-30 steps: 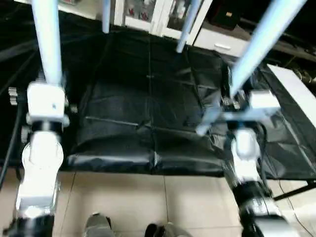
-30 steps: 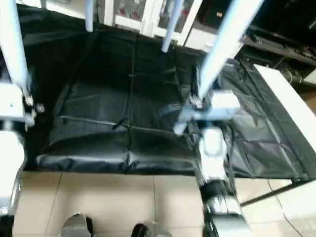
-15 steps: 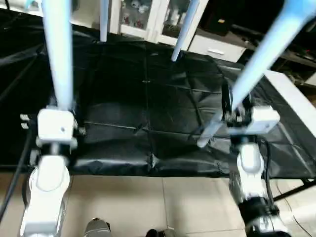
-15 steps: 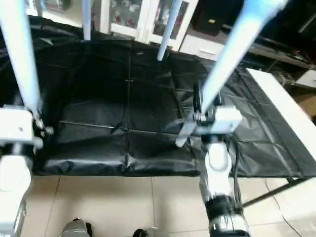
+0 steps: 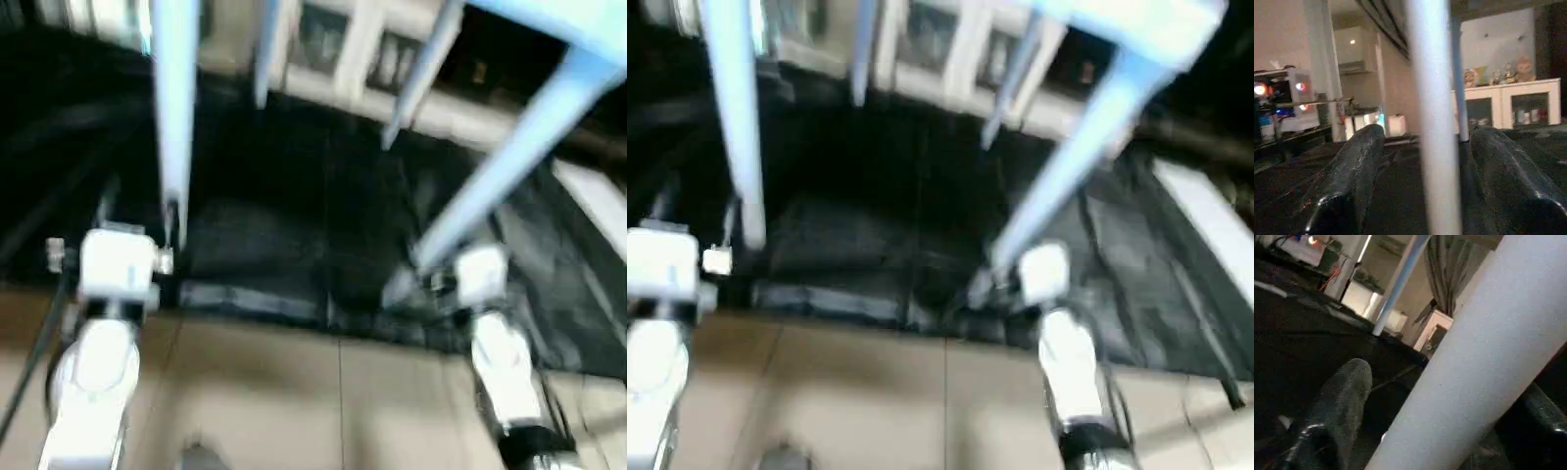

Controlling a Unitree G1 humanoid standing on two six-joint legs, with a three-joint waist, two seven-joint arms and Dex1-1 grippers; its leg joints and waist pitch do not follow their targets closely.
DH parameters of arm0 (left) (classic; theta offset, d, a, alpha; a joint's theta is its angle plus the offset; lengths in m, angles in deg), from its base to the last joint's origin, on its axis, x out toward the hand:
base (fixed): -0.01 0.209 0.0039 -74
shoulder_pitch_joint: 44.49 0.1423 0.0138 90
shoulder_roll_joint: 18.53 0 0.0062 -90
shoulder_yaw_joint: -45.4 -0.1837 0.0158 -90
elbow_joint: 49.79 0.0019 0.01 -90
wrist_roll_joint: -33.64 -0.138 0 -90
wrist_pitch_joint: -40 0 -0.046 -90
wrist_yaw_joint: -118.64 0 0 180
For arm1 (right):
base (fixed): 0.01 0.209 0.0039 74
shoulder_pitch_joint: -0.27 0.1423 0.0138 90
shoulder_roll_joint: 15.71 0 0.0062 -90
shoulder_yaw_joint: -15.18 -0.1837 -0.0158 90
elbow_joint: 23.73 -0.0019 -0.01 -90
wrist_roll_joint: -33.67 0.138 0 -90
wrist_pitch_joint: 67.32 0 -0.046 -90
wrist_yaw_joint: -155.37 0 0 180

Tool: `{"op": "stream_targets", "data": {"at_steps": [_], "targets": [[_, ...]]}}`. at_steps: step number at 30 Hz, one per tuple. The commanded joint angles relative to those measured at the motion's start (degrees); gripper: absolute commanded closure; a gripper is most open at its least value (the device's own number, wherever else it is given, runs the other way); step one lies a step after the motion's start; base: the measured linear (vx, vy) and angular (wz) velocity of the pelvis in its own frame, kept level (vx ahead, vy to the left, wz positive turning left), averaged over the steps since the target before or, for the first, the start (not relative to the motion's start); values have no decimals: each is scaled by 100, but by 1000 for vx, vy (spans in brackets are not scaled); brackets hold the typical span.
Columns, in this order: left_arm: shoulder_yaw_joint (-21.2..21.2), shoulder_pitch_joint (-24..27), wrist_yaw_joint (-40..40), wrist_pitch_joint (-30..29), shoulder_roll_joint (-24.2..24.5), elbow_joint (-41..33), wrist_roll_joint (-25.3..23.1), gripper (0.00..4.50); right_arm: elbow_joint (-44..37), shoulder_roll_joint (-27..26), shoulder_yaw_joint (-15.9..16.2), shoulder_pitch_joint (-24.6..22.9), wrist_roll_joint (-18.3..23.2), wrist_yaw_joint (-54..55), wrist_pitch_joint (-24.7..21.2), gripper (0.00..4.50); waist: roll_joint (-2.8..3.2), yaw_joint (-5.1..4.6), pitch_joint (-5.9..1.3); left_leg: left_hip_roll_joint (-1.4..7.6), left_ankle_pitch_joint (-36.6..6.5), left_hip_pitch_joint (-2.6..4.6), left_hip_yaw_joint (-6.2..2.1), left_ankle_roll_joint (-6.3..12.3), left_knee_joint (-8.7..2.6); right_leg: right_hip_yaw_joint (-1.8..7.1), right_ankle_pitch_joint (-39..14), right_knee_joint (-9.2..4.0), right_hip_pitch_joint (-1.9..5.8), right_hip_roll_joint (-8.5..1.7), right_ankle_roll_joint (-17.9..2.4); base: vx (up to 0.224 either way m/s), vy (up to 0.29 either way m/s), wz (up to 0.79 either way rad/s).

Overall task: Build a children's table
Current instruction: Flip table

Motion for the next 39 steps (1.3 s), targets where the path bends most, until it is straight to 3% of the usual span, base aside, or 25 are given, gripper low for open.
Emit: {"op": "stream_targets", "data": {"at_steps": [1, 2, 3, 6, 7, 8, 10, 12, 13, 15, 16, 17, 18, 19, 23, 24, 26, 28, 29, 31, 32, 35, 36, 38, 39], "targets": [[-167, 75, 142, 77, -42, -119, 78, 93, -23, 95, -136, -109, 96, -78, -119, 30, 294, -81, -315, 245, -1857, 243, -102, -406, -659, 224, -693, -593, 19, -459, -616, 0, 0, 0], [-179, 119, 206, 73, -33, -153, 121, 93, -32, 95, -145, -130, 55, -53, -163, 30, 306, -150, -268, 232, -2182, 192, -141, -545, -748, 215, -1141, -665, 84, -497, -488, 0, 0, 0], [-192, 136, 225, 71, -48, -164, 153, 84, -27, 99, -149, -135, 54, -55, -159, 21, 297, -169, -277, 235, -2269, 186, -153, -583, -759, 206, -1260, -683, 101, -509, -459, -12, 52, -16], [-255, 151, 329, 53, -57, -196, 219, 54, -15, 102, -162, -137, 53, -28, -224, 0, 308, -221, -279, 230, -2224, 210, -154, -605, -774, 179, -1146, -732, 101, -530, -425, 0, 0, 0], [-279, 152, 378, 48, -65, -202, 268, 54, -20, 99, -165, -142, 68, -35, -240, 0, 357, -232, -279, 230, -2295, 229, -154, -613, -780, 169, -1152, -740, 98, -539, -434, 0, 0, 0], [-350, 152, 498, 36, -66, -195, 364, 39, -3, 79, -187, -190, 170, -103, -350, 0, 356, -268, -295, 230, -2291, 225, -156, -615, -787, 150, -1087, -756, 134, -565, -443, 0, 0, 0], [-378, 150, 565, 27, -71, -173, 432, 16, 21, 54, -206, -226, 265, -183, -431, 0, 343, -267, -286, 236, -2172, 230, -139, -576, -784, 161, -926, -758, 117, -572, -453, 0, 0, 0], [-392, 186, 659, -2, -120, -114, 585, 11, 93, -25, -179, -421, 673, -782, -817, 0, 335, -265, -288, 229, -2157, 264, -108, -480, -762, 183, -806, -760, 110, -562, -485, 0, 0, 0], [-403, 203, 685, -9, -132, -103, 621, 11, 99, -19, -164, -481, 691, -847, -797, 0, 356, -248, -285, 241, -2116, 261, -117, -467, -773, 187, -759, -756, 113, -574, -503, 0, 0, 0], [-426, 313, 774, 2, -180, -86, 770, 2, -57, -27, -67, -733, 865, -1190, -915, 0, 332, -219, -311, 243, -1704, 231, -94, -391, -763, 185, -292, -721, 163, -575, -558, 0, 0, 0], [-411, 383, 774, -22, -227, -90, 843, 2, -201, -43, -9, -885, 1021, -1425, -1086, 0, 381, -217, -317, 240, -1533, 221, -84, -333, -760, 186, -48, -706, 194, -564, -577, 0, 0, 0], [-396, 409, 758, -44, -253, -96, 868, 2, -266, -50, 11, -942, 1093, -1522, -1172, 0, 342, -222, -308, 240, -1433, 196, -79, -269, -771, 188, 32, -704, 221, -561, -572, 0, 0, 0], [-373, 436, 769, -125, -305, -94, 991, 2, -329, -55, 43, -996, 1142, -1610, -1253, 0, 402, -218, -293, 240, -1464, 196, -82, -271, -785, 193, -26, -701, 215, -566, -578, 0, 0, 0], [-373, 436, 769, -125, -305, -94, 991, 2, -329, -55, 43, -996, 1142, -1610, -1253, 0, 373, -221, -313, 239, -1466, 212, -69, -257, -773, 195, -59, -715, 223, -565, -585, 0, 0, 0], [-334, 592, 762, -364, -479, 55, 1226, 2, -463, -52, 149, -1128, 1212, -1911, -1507, 0, 427, -242, -248, 241, -1772, 236, -61, -274, -819, 215, -765, -806, 199, -579, -581, 0, 0, 0], [-333, 700, 797, -552, -541, 176, 1357, 2, -618, -31, 145, -1227, 1253, -2001, -1589, 0, 474, -234, -260, 240, -1830, 261, -64, -300, -820, 221, -895, -828, 200, -582, -565, 0, 0, 0], [-321, 886, 745, -697, -576, 139, 1363, 2, -1104, 86, 127, -1496, 1408, -2088, -1807, 0, 470, -218, -281, 259, -1575, 270, -66, -266, -825, 216, -506, -812, 224, -564, -560, 0, 0, 0], [-363, 1212, 760, -949, -604, -193, 1477, 2, -2082, 239, 73, -1959, 1706, -2071, -2231, 0, 478, -184, -254, 272, -1457, 277, -58, -203, -832, 223, -133, -789, 223, -541, -536, 0, 0, 0], [-407, 1364, 751, -1104, -598, -351, 1453, 2, -2574, 289, 50, -2176, 1839, -1979, -2445, 0, 512, -178, -279, 261, -1359, 279, -65, -190, -833, 216, 68, -760, 256, -521, -515, 0, 0, 0], [-516, 1583, 759, -1345, -575, -597, 1410, 2, -3380, 333, -24, -2496, 2092, -1682, -2806, 0, 505, -191, -272, 265, -1383, 275, -60, -180, -835, 219, 102, -769, 248, -524, -494, 0, 0, 0], [-553, 1660, 750, -1381, -571, -700, 1344, 2, -3704, 333, -72, -2623, 2214, -1545, -2971, 0, 502, -180, -262, 273, -1474, 293, -60, -197, -840, 221, 30, -778, 238, -529, -442, 0, 0, 0], [-627, 1767, 676, -1566, -568, -948, 1166, 2, -4353, 287, -228, -2908, 2338, -1128, -3280, 0, 513, -216, -225, 257, -2016, 307, -64, -290, -881, 236, -975, -884, 196, -541, -260, 0, 0, 0], [-612, 1788, 546, -1542, -635, -1078, 1008, 2, -4670, 166, -441, -3078, 2180, -604, -3631, 0, 548, -219, -221, 258, -2205, 339, -70, -357, -889, 247, -1306, -941, 165, -540, -187, 0, 0, 0], [-575, 1769, 475, -1475, -665, -1084, 925, 2, -4672, 102, -499, -3086, 1898, -428, -3648, 0, 531, -241, -191, 234, -2698, 369, -92, -439, -898, 231, -2105, -1024, 138, -562, -93, 0, 0, 0], [-526, 1686, 407, -1454, -694, -1069, 898, 2, -4629, 71, -498, -3046, 1533, -271, -3628, 0, 625, -254, -208, 224, -2874, 400, -114, -486, -891, 227, -2489, -1078, 127, -586, -39, 0, 0, 0]]}}
